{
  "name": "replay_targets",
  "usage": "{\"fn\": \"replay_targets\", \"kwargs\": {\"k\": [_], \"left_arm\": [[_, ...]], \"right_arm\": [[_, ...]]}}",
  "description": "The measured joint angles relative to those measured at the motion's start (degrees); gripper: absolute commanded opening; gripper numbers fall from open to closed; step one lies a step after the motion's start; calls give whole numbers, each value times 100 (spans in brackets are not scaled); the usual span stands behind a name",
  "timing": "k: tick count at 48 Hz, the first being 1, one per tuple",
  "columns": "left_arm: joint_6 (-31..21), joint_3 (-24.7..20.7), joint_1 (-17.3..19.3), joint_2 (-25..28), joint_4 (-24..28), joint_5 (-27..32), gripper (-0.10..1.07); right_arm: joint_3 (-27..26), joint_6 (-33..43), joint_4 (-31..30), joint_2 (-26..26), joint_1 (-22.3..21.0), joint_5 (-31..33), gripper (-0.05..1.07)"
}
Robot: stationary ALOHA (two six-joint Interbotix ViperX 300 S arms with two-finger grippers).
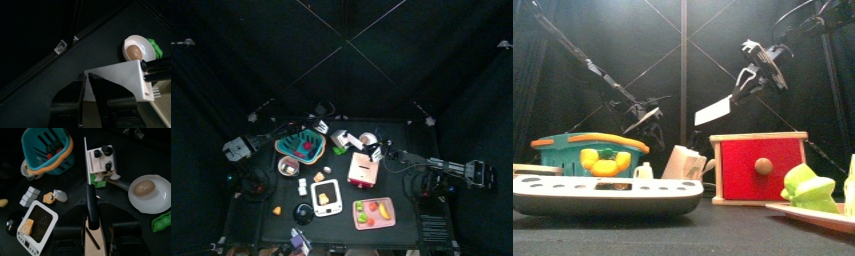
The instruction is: Put cleaver back in holder
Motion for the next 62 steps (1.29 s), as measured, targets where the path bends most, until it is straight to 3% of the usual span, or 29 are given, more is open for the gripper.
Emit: {"fn": "replay_targets", "kwargs": {"k": [7, 17, 30, 44, 62], "left_arm": [[18, 598, -299, -598, -9, -545, 60], [53, 1318, -879, -1257, 9, -993, 60], [-18, 2514, -1591, -2689, -18, -2057, 60], [18, 3278, -2092, -3463, 62, -2092, 60], [-18, 3788, -2109, -4315, 88, -2101, 60]], "right_arm": [[-431, -18, -9, 202, 70, 738, 54], [-782, -35, 0, 343, 141, 958, 54], [-1266, -272, 26, 914, 167, 1459, 54], [-1907, -1125, 747, 1538, 18, 1775, 54], [-2584, -1424, 879, 1986, -176, 2610, 54]]}}
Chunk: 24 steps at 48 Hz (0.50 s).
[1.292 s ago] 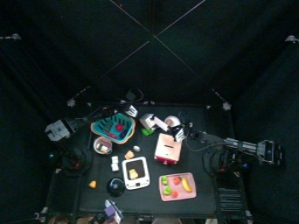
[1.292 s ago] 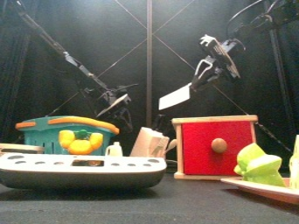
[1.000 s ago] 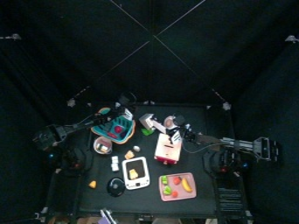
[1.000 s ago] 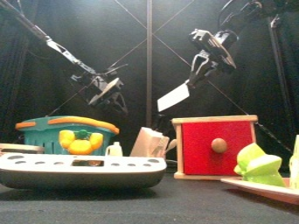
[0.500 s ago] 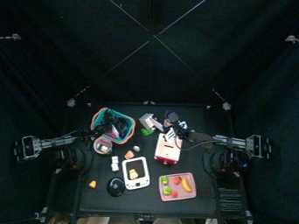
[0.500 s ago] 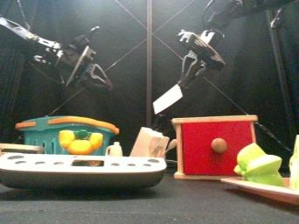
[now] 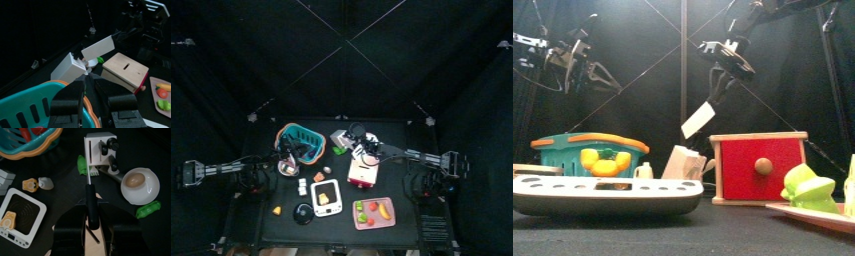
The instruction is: Put cleaver back in holder
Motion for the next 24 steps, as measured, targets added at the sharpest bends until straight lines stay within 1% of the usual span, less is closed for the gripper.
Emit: {"fn": "replay_targets", "kwargs": {"k": [8, 24], "left_arm": [[0, 35, 0, -9, -141, -9, 60], [0, 114, 0, -9, -167, -9, 61]], "right_arm": [[-18, 0, 9, 114, -70, 26, 54], [-35, -9, 26, 378, -105, 62, 54]]}}
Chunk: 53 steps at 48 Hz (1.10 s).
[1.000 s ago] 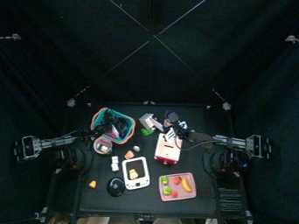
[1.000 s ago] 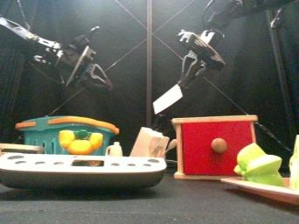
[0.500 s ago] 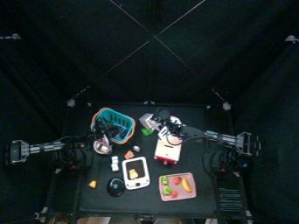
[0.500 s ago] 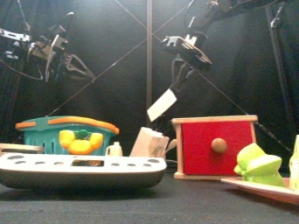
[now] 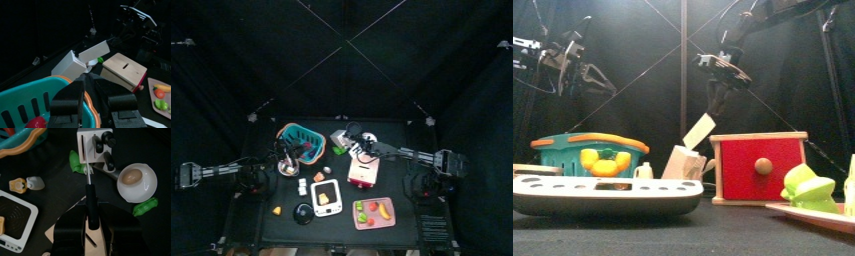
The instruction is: Put cleaver back in holder
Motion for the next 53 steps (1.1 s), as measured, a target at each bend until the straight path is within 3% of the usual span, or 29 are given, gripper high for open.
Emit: {"fn": "replay_targets", "kwargs": {"k": [53], "left_arm": [[0, 44, 0, 9, -97, 9, 61]], "right_arm": [[-308, 0, -70, 105, 53, 123, 54]]}}
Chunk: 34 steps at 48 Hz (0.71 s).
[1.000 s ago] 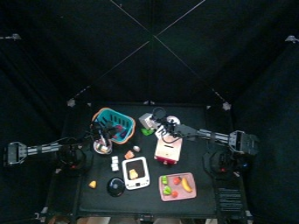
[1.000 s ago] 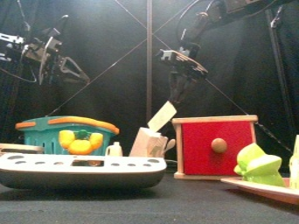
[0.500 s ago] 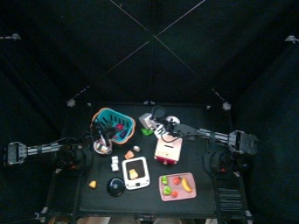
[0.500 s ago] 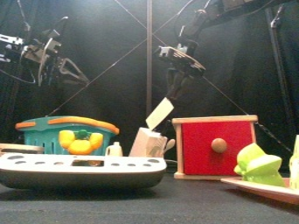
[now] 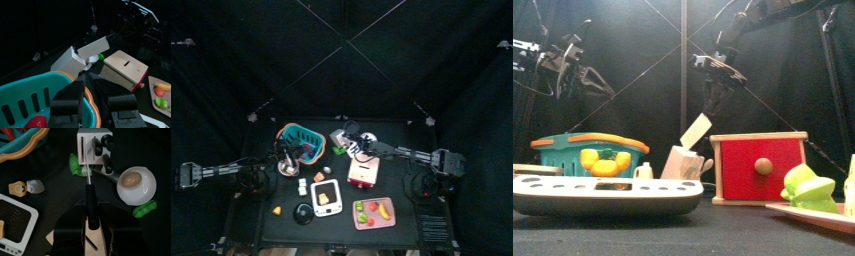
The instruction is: Put cleaver back in holder
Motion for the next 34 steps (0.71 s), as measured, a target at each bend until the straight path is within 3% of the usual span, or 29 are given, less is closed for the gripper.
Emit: {"fn": "replay_targets", "kwargs": {"k": [34], "left_arm": [[0, 26, 9, 0, -35, 9, 60]], "right_arm": [[-44, 0, 0, 79, 62, 9, 54]]}}
